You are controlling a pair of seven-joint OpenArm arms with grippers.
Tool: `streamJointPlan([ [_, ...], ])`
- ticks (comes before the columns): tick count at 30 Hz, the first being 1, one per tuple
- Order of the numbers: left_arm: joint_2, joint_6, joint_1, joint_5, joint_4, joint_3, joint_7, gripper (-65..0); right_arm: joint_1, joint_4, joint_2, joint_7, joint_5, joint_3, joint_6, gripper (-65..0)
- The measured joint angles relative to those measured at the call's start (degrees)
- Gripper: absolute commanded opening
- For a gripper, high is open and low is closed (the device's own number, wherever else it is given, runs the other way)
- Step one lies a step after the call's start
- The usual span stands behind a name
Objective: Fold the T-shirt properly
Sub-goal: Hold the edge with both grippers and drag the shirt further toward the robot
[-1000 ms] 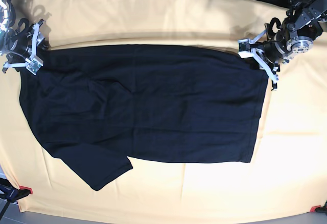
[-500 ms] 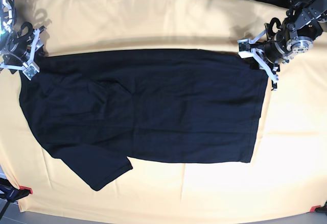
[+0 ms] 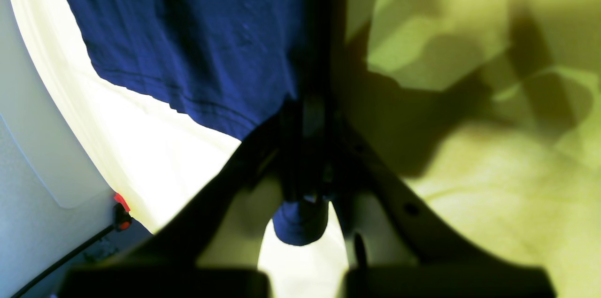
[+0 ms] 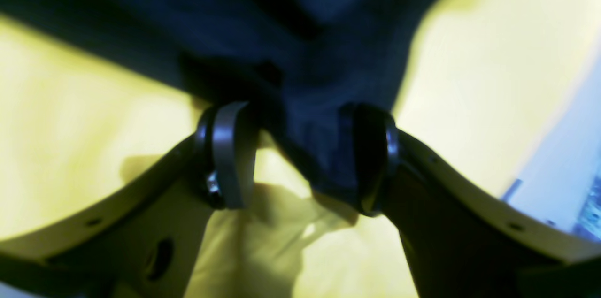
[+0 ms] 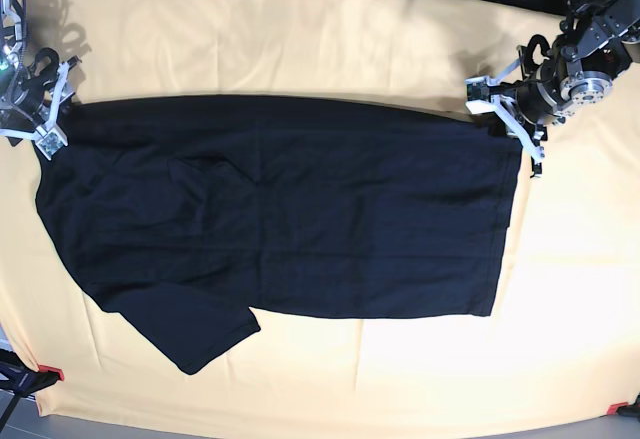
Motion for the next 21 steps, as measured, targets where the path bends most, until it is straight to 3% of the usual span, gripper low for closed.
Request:
streamJointPlan([
  [2, -0.04, 0.0, 0.0, 0.0, 0.0, 0.0, 0.04, -65.0, 0.04, 0.0, 0.04, -0.17, 1.62, 0.09, 2.62, -30.5],
  [6, -0.02, 0.0, 0.0, 0.0, 0.0, 0.02, 0.04, -65.0, 0.04, 0.02, 0.09, 0.02, 2.49, 0.09, 2.8, -32.9],
  [11, -0.02, -0.02, 0.0, 0.63, 0.0, 0.0, 0.02, -65.0, 0.0, 0.02, 0.02, -0.15, 2.97, 0.09, 3.19, -63.5],
  [16, -0.72, -0.02, 0.0, 3.21, 0.85, 0.02, -0.2, -65.0, 0.02, 0.02, 0.02, -1.75, 2.97, 0.09, 3.48, -65.0],
  [21, -2.89, -0.02, 0.0, 2.78, 4.37, 0.02, 0.5, -65.0, 0.04, 0.72, 0.04, -5.49, 2.95, 0.09, 6.12, -65.0],
])
